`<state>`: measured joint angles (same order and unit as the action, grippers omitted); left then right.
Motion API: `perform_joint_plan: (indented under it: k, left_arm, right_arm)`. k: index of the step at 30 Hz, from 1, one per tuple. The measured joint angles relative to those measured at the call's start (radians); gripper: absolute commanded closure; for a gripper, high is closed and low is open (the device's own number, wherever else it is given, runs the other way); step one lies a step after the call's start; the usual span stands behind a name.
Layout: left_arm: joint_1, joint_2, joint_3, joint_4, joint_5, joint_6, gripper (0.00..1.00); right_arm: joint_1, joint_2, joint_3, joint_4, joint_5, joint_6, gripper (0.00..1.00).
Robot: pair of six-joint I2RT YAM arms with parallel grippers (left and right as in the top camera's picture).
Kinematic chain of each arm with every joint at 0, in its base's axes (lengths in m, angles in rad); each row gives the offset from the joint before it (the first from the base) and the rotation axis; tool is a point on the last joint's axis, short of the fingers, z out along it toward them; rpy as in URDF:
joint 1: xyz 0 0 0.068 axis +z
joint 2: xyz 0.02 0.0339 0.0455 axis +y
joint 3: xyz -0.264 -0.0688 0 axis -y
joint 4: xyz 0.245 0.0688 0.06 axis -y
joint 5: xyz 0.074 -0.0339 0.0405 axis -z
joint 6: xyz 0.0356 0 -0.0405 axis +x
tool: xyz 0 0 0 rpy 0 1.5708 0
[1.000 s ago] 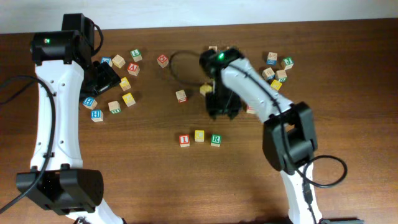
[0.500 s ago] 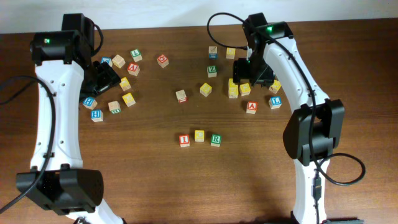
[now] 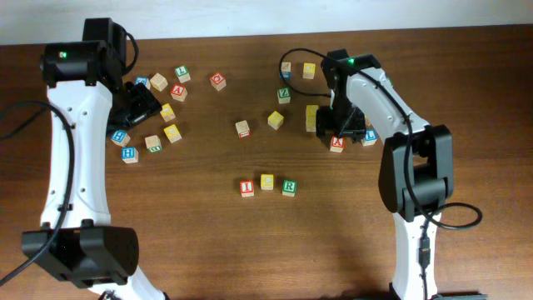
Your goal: Spell out ICRA
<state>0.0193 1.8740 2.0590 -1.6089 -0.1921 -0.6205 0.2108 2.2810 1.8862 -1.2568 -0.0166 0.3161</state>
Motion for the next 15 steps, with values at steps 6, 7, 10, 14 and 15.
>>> perform_joint_plan:
  k: [6,7,10,14,15]
  left_arm:
    - [0.0,0.0,0.0,0.0,0.0,0.0,0.01]
    - [0.0,0.0,0.0,0.0,0.0,0.0,0.01]
    - [0.0,0.0,0.0,0.0,0.0,0.0,0.01]
    - [0.0,0.0,0.0,0.0,0.0,0.0,0.01]
    - [0.0,0.0,0.0,0.0,0.0,0.0,0.01]
  right_arm:
    - [0.0,0.0,-0.032,0.021,-0.003,0.008,0.55]
    - [0.0,0.0,-0.032,0.024,-0.003,0.009,0.55]
    - [0.0,0.0,-0.037,0.037,-0.003,0.009,0.55]
    - [0.0,0.0,-0.065,0.058,-0.005,0.01,0.55]
    - [0.0,0.0,-0.074,0.065,-0.007,0.01,0.56]
